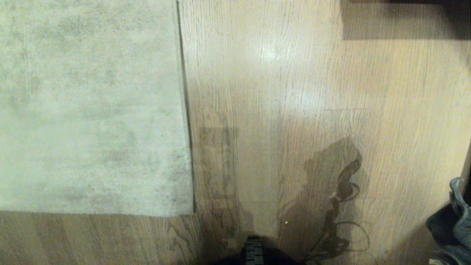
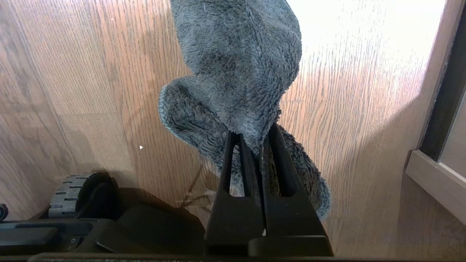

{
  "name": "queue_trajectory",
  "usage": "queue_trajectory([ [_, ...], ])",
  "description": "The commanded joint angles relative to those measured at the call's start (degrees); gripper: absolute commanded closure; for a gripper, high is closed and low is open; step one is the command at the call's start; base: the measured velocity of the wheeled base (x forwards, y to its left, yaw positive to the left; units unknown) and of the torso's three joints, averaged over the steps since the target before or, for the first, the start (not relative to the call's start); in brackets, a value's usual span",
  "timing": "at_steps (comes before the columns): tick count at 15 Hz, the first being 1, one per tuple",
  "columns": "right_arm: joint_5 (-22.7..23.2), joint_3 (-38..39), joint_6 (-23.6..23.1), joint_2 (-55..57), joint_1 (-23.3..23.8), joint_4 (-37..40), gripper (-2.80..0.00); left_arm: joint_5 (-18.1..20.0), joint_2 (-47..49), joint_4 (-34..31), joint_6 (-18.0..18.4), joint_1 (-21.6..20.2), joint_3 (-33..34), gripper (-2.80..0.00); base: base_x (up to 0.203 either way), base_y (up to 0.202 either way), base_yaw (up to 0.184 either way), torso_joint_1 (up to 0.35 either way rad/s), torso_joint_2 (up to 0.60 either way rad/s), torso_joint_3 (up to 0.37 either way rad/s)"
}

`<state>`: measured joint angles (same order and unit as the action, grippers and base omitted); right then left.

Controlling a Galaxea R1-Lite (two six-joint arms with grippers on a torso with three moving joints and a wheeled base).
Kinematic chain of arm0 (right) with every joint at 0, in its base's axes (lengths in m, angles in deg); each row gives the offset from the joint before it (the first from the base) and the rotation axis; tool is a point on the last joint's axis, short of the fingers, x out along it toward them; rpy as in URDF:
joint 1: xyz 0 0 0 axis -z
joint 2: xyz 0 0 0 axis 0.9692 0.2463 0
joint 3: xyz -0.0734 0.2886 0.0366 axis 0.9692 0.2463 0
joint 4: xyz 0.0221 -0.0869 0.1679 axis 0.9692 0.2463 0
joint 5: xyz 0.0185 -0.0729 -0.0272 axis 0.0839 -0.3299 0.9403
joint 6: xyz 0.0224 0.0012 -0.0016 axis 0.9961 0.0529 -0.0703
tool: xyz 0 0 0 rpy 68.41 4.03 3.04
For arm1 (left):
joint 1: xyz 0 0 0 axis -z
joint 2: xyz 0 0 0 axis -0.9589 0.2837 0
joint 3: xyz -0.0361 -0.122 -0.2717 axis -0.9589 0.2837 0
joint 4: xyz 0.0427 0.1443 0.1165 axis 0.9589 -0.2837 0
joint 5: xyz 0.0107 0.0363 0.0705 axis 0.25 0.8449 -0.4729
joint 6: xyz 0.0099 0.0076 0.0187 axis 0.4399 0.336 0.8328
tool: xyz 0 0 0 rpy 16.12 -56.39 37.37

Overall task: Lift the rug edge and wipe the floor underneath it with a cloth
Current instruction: Lift up the carpet

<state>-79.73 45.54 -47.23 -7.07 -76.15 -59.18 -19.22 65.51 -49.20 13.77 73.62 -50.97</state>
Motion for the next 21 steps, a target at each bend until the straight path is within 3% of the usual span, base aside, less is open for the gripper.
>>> queue_trajectory([
  [1, -0.02, 0.00, 0.00, 0.06, -0.02, -0.05, 0.00, 0.05, 5.60, -1.05, 0.07, -0.09, -0.56, 0.00, 0.000, 0.000, 0.000, 0.000, 0.00, 0.000],
  [6, -0.02, 0.00, 0.00, 0.09, -0.02, -0.05, 0.00, 2.25, 29.83, -1.66, 0.01, 2.06, -5.74, 0.00, 0.000, 0.000, 0.000, 0.000, 0.00, 0.000],
  [10, -0.02, 0.00, 0.00, 0.06, -0.02, -0.05, 0.00, 7.43, 54.25, -0.83, -0.29, 8.79, -12.45, 0.00, 0.000, 0.000, 0.000, 0.000, 0.00, 0.000],
  [12, -0.02, 0.00, 0.00, 0.06, -0.02, -0.05, 0.00, 8.92, 65.97, 3.80, -1.80, 14.54, -15.65, 0.00, 0.000, 0.000, 0.000, 0.000, 0.00, 0.000],
  [14, -0.02, 0.00, 0.00, 0.15, -0.02, -0.05, 0.00, 9.23, 76.99, 13.18, -3.81, 19.80, -18.57, 0.00, 0.000, 0.000, 0.000, 0.000, 0.00, 0.000],
  [15, -0.02, 0.00, 0.00, 0.15, -0.02, -0.05, 0.00, 9.09, 81.65, 17.78, -4.68, 21.71, -19.99, -2.80, 0.000, 0.000, 0.000, 0.000, 0.00, 0.000],
  [18, -0.02, 0.00, 0.00, 0.07, -0.02, -0.05, 0.00, 5.75, 93.51, 28.97, -6.15, 25.76, -26.40, -2.80, 0.000, 0.000, 0.000, 0.000, 0.00, 0.000],
  [21, -0.02, 0.00, 0.00, 0.06, -0.02, -0.05, 0.00, -1.63, 100.05, 31.56, -6.52, 28.48, -35.46, -2.80, 0.000, 0.000, 0.000, 0.000, 0.00, 0.000],
])
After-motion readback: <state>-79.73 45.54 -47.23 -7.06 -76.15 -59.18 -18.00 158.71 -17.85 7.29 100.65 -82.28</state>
